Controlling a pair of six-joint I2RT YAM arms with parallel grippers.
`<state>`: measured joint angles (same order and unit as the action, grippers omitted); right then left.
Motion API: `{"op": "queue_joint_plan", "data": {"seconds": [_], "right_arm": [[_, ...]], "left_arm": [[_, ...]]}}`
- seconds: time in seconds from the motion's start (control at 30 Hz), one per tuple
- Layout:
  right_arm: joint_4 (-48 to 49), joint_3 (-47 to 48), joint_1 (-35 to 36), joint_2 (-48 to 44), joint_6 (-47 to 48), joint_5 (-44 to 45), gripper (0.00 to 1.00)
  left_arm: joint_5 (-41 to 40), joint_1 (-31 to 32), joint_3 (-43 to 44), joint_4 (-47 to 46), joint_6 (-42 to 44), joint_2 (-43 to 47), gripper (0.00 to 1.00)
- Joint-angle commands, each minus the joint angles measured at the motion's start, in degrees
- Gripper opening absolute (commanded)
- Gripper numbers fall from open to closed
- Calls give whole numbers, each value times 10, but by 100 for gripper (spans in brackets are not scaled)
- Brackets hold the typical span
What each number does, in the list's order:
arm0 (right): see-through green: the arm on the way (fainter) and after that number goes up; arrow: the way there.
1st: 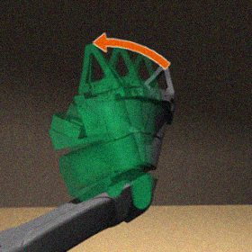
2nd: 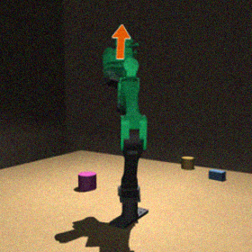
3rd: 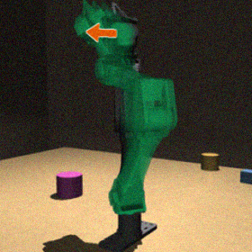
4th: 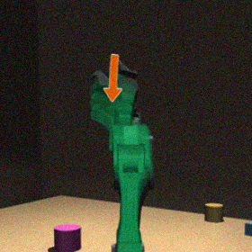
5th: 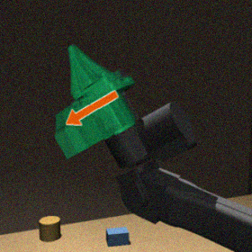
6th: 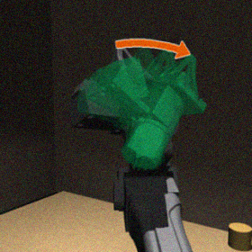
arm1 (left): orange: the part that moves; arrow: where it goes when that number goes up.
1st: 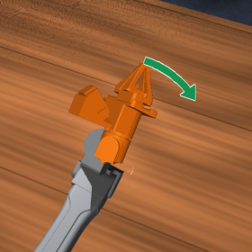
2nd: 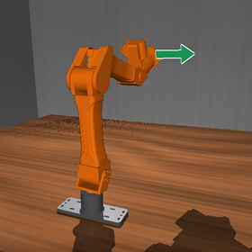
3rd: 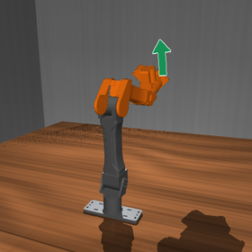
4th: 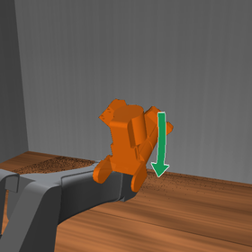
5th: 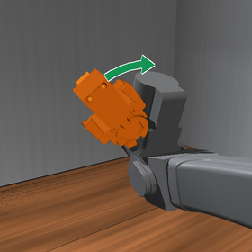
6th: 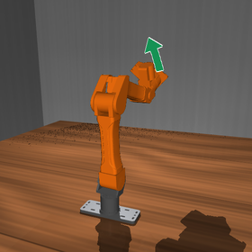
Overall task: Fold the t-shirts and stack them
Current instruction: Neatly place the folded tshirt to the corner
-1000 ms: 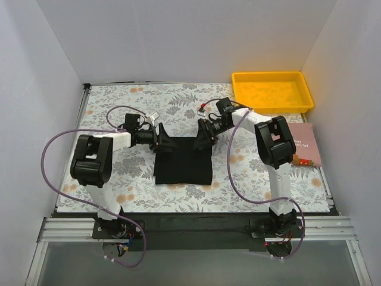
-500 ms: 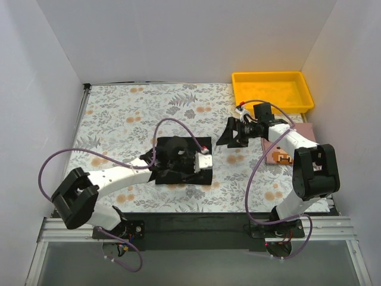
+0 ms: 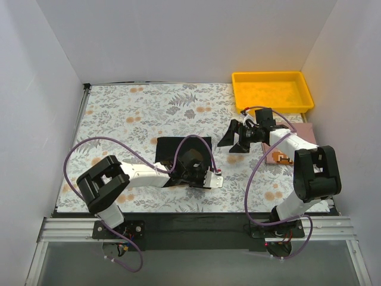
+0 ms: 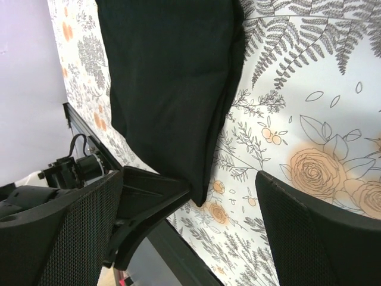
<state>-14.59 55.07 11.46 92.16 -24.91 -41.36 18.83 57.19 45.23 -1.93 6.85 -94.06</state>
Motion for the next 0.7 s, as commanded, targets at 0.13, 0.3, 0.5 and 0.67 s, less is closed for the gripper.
{"op": "queue_joint_plan", "data": {"seconds": [0.13, 0.3, 0.5, 0.67], "right_arm": [[48, -29, -2, -14, -51, -41, 98], [70, -58, 4, -16, -68, -50, 98], [82, -69, 22, -12, -76, -50, 98], [103, -92, 46, -1, -91, -65, 98]], "left_arm": [[5, 4, 3, -21, 7, -28, 32], [48, 3, -4, 0, -5, -15, 26], [56, -5, 4, 1, -29, -5, 0], [80, -37, 30, 12, -64, 16, 0]]}}
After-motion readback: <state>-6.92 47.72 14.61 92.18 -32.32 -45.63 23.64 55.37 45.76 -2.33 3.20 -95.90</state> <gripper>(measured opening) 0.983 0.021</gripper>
